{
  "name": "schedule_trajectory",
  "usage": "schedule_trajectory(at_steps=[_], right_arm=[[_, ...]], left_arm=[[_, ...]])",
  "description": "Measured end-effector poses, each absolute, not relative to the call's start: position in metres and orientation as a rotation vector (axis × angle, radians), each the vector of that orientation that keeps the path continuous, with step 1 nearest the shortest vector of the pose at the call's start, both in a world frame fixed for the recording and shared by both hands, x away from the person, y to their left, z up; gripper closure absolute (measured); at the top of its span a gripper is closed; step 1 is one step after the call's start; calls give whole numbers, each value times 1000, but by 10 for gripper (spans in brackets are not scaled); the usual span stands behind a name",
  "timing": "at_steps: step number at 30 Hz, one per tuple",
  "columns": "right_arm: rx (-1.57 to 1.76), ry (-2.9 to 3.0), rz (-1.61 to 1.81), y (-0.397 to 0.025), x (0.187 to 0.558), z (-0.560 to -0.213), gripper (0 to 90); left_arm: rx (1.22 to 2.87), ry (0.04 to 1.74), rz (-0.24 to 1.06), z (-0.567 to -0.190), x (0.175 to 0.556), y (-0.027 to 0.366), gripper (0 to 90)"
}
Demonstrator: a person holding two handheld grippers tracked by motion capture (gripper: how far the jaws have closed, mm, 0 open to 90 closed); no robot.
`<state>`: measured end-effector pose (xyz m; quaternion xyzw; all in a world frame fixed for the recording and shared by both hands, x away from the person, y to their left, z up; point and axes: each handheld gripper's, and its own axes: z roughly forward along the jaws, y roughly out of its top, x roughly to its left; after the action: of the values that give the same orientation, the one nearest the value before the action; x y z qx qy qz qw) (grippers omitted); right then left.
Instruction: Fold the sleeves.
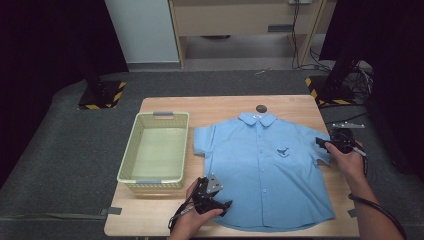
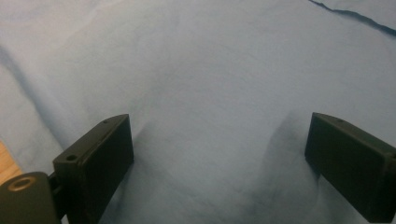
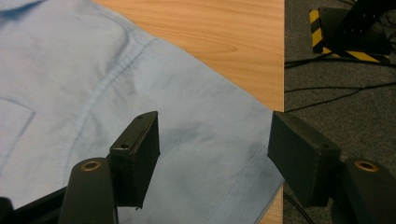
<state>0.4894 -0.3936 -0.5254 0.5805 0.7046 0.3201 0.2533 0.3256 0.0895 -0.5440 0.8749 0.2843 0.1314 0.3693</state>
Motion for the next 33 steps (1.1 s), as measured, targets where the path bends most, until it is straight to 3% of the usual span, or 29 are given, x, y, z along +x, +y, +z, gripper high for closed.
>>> schedule_trajectory(at_steps=[7,10,18,20,33], right_arm=[[1582,1943,827,-393,494,-538,367],[1577,1929,841,-394,492,-538,431],[1548,1956,872,-388,486,-537,804],[1550,1968,877,-386,486,-535,856],[1416,2086,835,-334,483,-486,896]], left_arm=[[2246,728,336,-544,325,90,67],[2248,726,335,-544,326,90,65],[2249,724,333,-544,326,89,58],[2250,723,332,-544,326,89,56],[2251,728,334,-544,326,88,45]])
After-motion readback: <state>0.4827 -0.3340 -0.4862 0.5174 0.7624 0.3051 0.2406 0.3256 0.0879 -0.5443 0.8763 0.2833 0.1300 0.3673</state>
